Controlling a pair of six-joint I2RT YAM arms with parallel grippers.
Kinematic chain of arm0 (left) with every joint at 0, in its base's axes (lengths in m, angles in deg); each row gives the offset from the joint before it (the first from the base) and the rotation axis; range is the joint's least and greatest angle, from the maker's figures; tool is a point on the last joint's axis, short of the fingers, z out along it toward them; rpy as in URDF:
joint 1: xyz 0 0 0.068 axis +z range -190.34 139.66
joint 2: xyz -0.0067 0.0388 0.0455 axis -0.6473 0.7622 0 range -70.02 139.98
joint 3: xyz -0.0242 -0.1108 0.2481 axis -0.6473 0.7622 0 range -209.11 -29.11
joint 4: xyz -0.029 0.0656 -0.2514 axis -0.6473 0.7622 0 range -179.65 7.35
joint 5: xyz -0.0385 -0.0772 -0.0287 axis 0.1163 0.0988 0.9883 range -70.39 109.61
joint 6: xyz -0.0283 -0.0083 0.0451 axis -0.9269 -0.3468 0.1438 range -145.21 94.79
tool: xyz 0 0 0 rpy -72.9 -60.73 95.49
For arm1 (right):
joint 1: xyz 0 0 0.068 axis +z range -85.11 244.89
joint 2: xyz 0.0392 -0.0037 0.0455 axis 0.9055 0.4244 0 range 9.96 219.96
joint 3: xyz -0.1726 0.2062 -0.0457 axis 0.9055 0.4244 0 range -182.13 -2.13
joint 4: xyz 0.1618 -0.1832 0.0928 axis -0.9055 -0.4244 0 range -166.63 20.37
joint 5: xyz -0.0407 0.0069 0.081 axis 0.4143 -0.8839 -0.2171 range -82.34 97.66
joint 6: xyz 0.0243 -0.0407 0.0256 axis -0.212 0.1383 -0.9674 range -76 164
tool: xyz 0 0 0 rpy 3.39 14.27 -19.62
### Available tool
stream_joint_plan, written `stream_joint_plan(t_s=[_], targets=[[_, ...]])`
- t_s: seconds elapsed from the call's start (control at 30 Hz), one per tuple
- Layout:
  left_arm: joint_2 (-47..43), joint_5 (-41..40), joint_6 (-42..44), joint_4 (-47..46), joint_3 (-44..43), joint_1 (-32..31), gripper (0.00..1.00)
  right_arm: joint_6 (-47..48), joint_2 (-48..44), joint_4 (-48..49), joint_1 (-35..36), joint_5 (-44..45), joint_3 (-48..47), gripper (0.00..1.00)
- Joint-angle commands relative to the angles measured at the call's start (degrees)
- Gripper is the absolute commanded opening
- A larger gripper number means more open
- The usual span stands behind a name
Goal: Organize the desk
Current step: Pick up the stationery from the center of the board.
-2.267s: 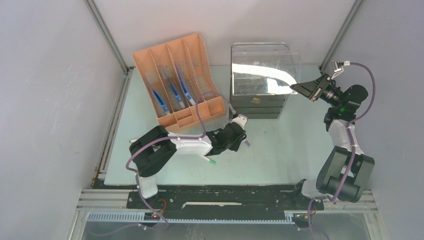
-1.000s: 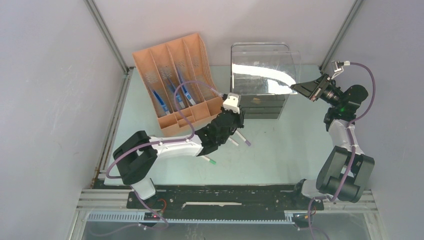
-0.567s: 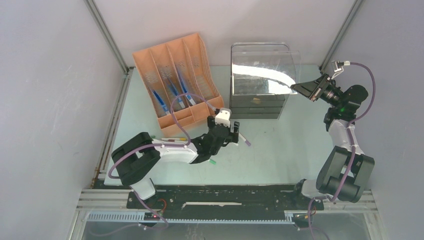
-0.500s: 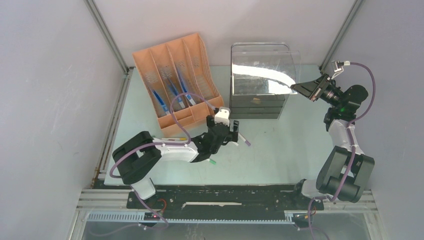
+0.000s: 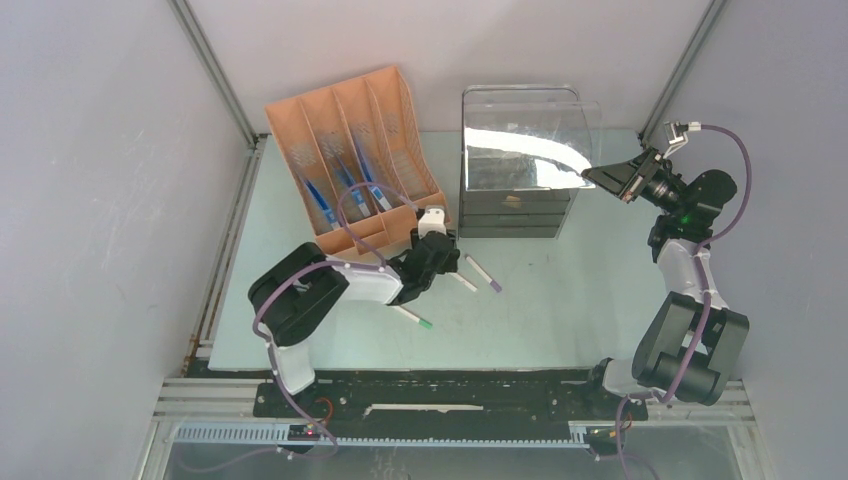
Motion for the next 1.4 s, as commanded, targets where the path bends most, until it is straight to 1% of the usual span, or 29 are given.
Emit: stream_joint_plan(t_s=[0.0, 0.3, 0.4, 0.6, 0.73, 0.87, 0.97, 1.13, 1.23, 1.3, 1.37], targets=[[2.0, 2.8, -2.1, 0.4, -3.0, 0.5, 0.60, -0.4, -0.8, 1.8, -0.1, 0.0, -0.2, 0.20], [6.7, 2.9, -3.1, 10.6, -9.9, 0.7, 0.59, -0.4, -0.7, 1.9, 0.0, 0.0, -0.2, 0.20], [7.1, 1.9, -5.0, 13.4, -10.6, 0.7, 0.52, -0.5, -0.7, 2.0, 0.0, 0.0, -0.1, 0.20], [7.3, 3.7, -6.3, 14.9, -9.7, 0.7, 0.48, -0.7, -0.7, 2.4, 0.0, 0.0, -0.1, 0.20], [7.0, 4.7, -5.9, 15.0, -8.9, 0.7, 0.44, -0.8, -0.8, 2.4, 0.0, 0.0, -0.2, 0.20], [5.2, 4.4, -4.4, 14.6, -8.0, 0.7, 0.32, -0.8, -0.9, 2.4, -0.1, -0.1, -0.2, 0.20], [1.9, 3.4, -3.1, 13.1, -6.4, 0.7, 0.22, -0.8, -1.0, 2.4, -0.1, 0.0, -0.1, 0.20], [-5.1, 4.2, -1.9, 6.7, -1.8, 0.6, 0.13, -0.9, -1.0, 2.5, -0.2, -0.1, -0.1, 0.20], [-9.1, 6.4, -1.2, 0.9, 2.1, 0.6, 0.06, -1.0, -1.0, 2.6, -0.3, -0.2, -0.2, 0.20], [-12.0, 8.4, -0.6, -5.0, 5.6, 0.6, 0.02, -1.0, -1.0, 2.6, -0.3, -0.2, -0.1, 0.20], [-14.6, 10.1, -0.1, -10.2, 8.8, 0.6, 0.00, -1.1, -1.0, 2.7, -0.3, -0.1, -0.1, 0.20]])
